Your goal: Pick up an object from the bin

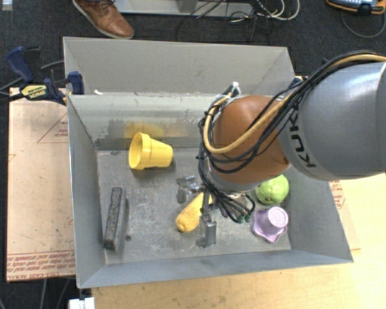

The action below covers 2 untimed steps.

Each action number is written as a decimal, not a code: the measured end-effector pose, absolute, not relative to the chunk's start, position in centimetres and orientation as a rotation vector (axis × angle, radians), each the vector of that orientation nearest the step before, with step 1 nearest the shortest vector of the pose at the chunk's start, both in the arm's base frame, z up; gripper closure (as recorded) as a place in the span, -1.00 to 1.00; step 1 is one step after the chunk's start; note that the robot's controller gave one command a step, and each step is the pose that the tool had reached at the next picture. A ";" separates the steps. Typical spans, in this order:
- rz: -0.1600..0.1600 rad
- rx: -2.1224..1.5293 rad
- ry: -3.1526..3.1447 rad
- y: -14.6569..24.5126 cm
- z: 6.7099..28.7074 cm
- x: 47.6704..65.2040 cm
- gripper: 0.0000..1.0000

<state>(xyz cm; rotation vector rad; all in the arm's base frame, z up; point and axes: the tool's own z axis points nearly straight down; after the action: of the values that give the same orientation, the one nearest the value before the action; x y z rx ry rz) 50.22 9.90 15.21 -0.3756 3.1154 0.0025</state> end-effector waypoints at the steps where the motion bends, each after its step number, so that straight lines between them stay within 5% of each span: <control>1: 0.004 -0.437 3.113 9.5 12.9 50.4 -1.00; 2: 0.005 -0.214 3.128 9.7 11.0 52.9 -1.00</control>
Offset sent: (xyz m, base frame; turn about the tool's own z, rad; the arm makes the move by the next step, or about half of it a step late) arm 0.0464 -0.0022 -0.0623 0.0446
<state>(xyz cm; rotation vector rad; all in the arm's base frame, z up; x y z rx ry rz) 52.92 9.69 11.00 -0.2141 3.1279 0.0050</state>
